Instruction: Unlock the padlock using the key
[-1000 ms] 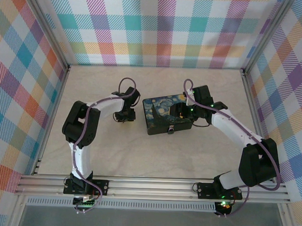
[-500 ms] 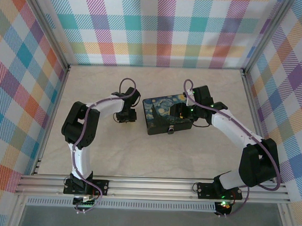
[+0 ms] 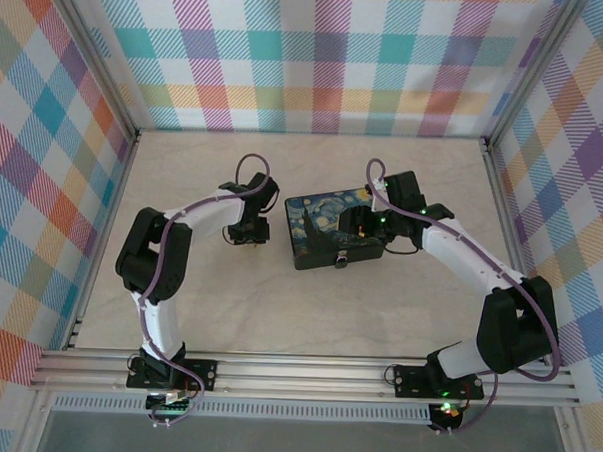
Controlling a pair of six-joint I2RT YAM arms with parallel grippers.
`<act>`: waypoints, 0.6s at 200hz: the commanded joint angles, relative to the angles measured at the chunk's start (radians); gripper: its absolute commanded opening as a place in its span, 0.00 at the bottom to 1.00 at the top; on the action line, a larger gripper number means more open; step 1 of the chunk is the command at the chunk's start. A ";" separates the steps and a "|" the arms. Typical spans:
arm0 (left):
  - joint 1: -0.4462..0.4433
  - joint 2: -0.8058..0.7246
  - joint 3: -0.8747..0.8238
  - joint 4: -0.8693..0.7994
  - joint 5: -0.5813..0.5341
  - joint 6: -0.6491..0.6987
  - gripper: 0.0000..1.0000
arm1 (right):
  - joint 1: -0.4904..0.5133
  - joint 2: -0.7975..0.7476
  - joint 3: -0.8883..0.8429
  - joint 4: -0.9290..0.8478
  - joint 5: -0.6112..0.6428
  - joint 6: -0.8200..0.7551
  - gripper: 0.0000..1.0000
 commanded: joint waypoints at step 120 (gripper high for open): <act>0.050 -0.004 -0.047 0.052 0.061 0.076 0.28 | 0.027 0.071 0.081 -0.009 -0.028 -0.009 0.63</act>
